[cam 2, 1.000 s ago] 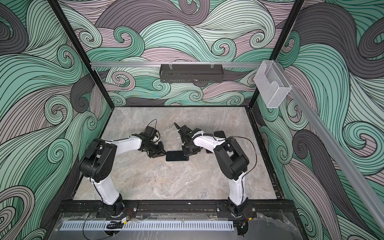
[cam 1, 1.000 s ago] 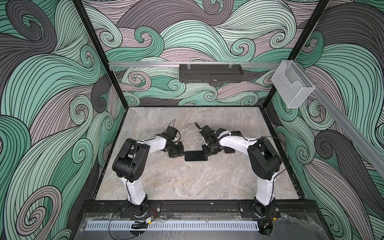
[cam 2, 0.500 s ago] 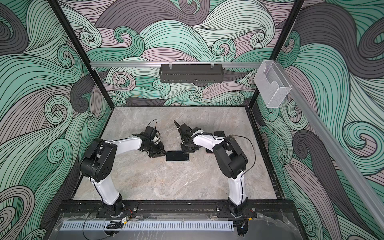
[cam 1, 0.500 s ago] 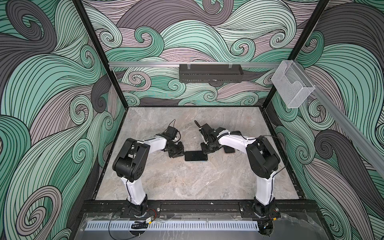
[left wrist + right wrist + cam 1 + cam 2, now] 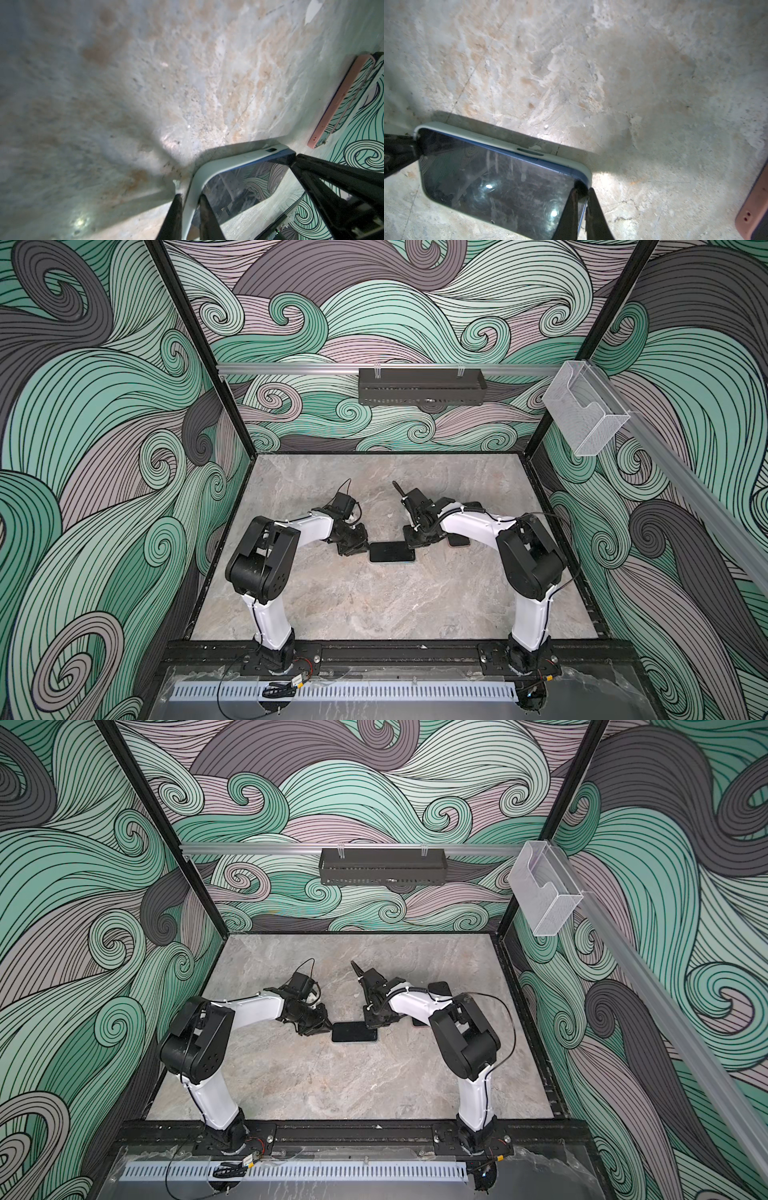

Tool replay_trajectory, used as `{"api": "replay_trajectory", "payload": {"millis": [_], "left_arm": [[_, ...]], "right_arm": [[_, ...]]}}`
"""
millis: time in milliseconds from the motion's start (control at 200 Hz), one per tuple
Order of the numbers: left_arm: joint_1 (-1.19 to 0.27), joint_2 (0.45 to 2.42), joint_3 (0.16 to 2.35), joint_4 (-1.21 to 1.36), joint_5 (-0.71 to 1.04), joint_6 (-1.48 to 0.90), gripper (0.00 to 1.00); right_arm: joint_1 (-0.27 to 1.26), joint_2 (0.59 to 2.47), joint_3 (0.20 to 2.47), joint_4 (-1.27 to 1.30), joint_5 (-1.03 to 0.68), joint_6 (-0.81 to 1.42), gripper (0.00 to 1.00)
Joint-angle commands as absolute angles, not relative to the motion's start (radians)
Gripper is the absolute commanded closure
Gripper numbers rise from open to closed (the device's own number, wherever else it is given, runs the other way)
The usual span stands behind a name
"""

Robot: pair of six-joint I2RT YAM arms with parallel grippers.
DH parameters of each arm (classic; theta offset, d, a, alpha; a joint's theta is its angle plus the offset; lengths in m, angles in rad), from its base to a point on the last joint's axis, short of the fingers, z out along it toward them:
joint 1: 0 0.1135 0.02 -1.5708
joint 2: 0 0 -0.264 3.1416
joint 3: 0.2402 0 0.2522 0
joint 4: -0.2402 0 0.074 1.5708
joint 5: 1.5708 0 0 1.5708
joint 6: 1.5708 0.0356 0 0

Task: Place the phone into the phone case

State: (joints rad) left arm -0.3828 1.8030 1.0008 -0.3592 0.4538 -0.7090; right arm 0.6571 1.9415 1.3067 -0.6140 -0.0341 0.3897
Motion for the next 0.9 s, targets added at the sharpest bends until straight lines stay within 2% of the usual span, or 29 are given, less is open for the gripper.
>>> {"api": "replay_trajectory", "payload": {"millis": [0,896], "left_arm": [[-0.388,1.807,1.032,-0.396,0.454,-0.698,0.82],[-0.395,1.812,1.026,-0.37,0.511,-0.71,0.82]], "right_arm": [[0.668,2.057,1.221,-0.712,-0.017,0.406,0.89],[0.719,2.216,1.196,-0.75,0.04,0.441,0.9]]}}
